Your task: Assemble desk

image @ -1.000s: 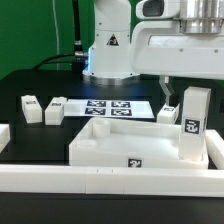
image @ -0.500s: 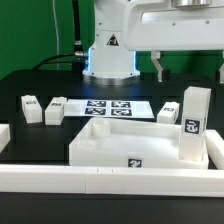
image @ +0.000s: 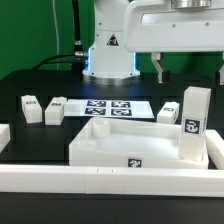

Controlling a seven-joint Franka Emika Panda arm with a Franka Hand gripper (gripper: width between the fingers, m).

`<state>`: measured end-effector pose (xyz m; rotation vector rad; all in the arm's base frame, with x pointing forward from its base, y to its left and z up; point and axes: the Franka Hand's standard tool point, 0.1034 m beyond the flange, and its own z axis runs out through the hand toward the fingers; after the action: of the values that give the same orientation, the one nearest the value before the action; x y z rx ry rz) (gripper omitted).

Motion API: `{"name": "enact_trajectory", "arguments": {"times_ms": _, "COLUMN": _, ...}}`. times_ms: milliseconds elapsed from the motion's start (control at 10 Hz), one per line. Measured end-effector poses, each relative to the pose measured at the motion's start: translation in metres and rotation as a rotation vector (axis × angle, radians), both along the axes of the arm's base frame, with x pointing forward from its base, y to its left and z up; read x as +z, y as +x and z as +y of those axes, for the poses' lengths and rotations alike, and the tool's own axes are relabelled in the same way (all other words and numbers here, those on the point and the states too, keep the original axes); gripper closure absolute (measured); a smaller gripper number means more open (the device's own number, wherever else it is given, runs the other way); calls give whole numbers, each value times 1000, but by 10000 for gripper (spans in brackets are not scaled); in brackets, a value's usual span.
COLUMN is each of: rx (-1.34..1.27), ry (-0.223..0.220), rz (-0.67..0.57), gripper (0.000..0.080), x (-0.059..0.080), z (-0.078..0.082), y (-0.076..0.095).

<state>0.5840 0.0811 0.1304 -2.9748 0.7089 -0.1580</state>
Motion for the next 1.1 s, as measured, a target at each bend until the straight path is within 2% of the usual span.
{"name": "enact_trajectory", "arguments": {"times_ms": 200, "rx": 19, "ry": -3, "rz": -2, "gripper": 150, "x": -8, "z": 6, "y": -29}}
{"name": "enact_trajectory", "arguments": {"times_ms": 400, "rx": 51, "ry": -11, "rz": -15, "gripper": 150, "x": -21, "z": -7, "y": -56}}
{"name": "enact_trajectory", "arguments": {"times_ms": 900, "rx": 52, "ry": -10, "rz": -12, "gripper": 150, "x": -22, "z": -5, "y": -56}}
{"name": "enact_trajectory", "arguments": {"times_ms": 1100, "rx": 41, "ry": -19, "rz": -49, "gripper": 150, "x": -41, "z": -10, "y": -84}}
